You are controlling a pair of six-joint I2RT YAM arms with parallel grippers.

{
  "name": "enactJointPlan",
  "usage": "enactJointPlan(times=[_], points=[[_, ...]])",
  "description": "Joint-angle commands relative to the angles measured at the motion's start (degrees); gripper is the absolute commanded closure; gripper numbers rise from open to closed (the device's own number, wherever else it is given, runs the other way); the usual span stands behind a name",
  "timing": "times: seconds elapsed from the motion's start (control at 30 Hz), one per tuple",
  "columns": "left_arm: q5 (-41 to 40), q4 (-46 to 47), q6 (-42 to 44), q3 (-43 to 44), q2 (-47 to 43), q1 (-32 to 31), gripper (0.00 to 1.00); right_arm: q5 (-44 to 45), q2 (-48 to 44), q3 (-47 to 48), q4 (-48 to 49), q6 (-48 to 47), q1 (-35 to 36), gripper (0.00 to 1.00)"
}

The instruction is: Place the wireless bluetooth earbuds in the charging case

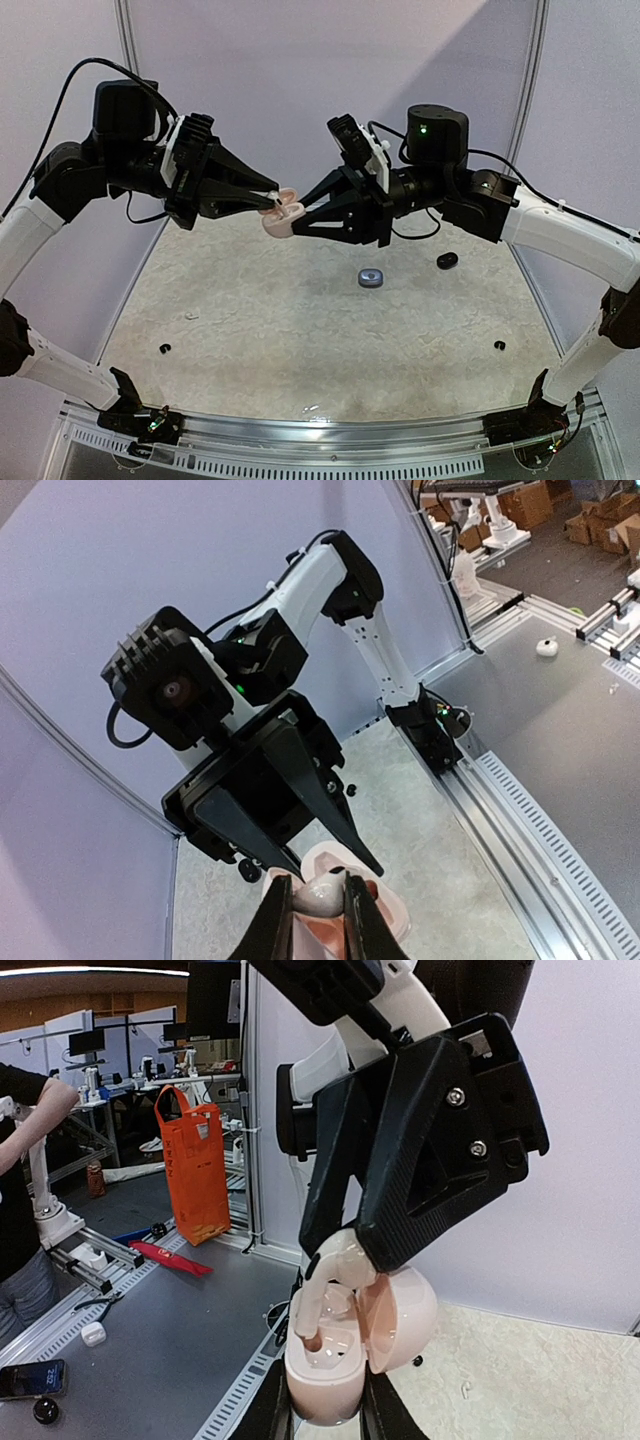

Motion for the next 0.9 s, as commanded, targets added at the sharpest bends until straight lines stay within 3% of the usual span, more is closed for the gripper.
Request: enactJointPlan(times=[0.0,0.5,0.87], points=[[0.42,-8.90,4.00,1.71,0.52,-2.60,1.00,1.23,-0.55,2.24,-3.38,-4.89,-1.05,1.00],[-2.17,-4.68,0.29,3.02,2.70,-2.88,1.00,0.64,-0.13,2.33,-4.50,-7.26,-0.89,1.00],[-1.81,-9.98,5.41,1.37,3.55,-3.76,1.00,0.10,0.13,3.18,-3.71,-7.85,-0.36,1.00]])
